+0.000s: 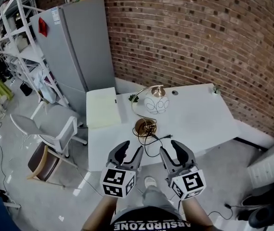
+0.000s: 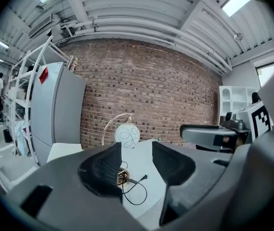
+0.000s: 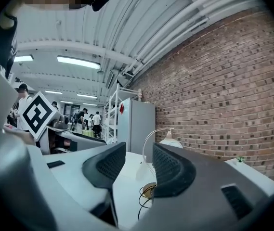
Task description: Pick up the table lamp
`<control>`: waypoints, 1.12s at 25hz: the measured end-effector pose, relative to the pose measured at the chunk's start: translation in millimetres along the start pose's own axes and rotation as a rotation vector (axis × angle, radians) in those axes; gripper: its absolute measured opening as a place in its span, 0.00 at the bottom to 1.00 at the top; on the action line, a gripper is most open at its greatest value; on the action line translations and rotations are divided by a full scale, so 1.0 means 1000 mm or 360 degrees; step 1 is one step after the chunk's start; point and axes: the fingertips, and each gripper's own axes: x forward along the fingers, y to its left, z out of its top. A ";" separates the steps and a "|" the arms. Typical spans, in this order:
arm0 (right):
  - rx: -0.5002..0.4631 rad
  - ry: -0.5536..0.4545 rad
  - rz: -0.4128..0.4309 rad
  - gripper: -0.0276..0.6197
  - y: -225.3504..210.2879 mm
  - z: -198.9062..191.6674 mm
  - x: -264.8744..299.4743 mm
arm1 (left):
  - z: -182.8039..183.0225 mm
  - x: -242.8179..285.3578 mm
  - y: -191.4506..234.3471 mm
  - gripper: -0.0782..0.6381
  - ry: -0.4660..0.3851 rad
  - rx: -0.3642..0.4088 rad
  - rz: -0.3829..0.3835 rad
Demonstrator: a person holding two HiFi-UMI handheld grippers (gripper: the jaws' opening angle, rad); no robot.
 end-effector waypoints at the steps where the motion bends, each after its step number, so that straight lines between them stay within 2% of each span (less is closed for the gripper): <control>1: -0.0002 -0.0001 0.0001 0.28 -0.007 0.002 0.006 | 0.002 0.007 0.002 0.36 0.0005 -0.0001 0.0004; 16: -0.0031 0.0009 0.0066 0.32 -0.085 0.009 0.077 | 0.017 0.087 0.042 0.36 0.0033 -0.0049 0.0153; 28: -0.0042 0.0008 0.0193 0.32 -0.131 0.010 0.126 | 0.015 0.141 0.074 0.36 0.0083 -0.0094 0.0334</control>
